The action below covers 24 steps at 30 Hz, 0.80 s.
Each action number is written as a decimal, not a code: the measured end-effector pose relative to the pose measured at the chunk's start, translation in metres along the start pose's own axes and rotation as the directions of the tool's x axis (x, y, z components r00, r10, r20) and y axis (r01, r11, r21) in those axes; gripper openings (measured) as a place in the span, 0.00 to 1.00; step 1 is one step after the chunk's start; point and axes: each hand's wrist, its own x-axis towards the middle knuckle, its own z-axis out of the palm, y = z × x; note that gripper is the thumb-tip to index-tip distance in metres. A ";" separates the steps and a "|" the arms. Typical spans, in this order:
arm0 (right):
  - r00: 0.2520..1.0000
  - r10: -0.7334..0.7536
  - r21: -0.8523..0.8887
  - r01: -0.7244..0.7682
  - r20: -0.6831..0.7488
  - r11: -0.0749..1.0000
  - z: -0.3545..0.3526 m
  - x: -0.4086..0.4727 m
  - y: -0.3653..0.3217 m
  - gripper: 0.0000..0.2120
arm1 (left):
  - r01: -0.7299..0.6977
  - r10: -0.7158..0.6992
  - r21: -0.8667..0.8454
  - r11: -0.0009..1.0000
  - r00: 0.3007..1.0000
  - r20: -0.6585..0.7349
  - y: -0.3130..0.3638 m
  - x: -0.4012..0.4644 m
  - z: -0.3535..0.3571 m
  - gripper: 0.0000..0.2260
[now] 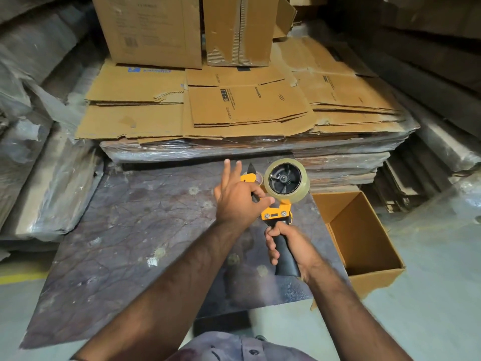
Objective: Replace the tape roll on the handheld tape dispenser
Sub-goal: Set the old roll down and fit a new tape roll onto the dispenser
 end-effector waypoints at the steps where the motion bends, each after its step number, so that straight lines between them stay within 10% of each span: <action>1: 1.000 -0.004 -0.002 0.004 -0.002 1.000 0.001 0.000 -0.001 0.05 | 0.042 -0.043 0.046 0.998 0.999 0.023 0.003 0.002 -0.001 0.13; 11: 0.999 0.005 0.063 -0.007 0.032 0.998 -0.001 -0.001 -0.006 0.05 | 0.095 -0.097 0.047 0.994 0.994 0.051 0.021 0.015 0.000 0.06; 19: 0.998 0.045 0.313 -0.027 -0.049 0.949 -0.009 -0.003 -0.016 0.08 | -0.197 0.179 -0.076 0.978 0.965 -0.192 0.014 0.023 -0.008 0.03; 24: 0.989 0.012 0.252 0.026 -0.148 0.967 -0.037 -0.014 -0.017 0.09 | -0.305 0.302 -0.083 0.949 0.952 -0.044 0.014 0.029 -0.024 0.03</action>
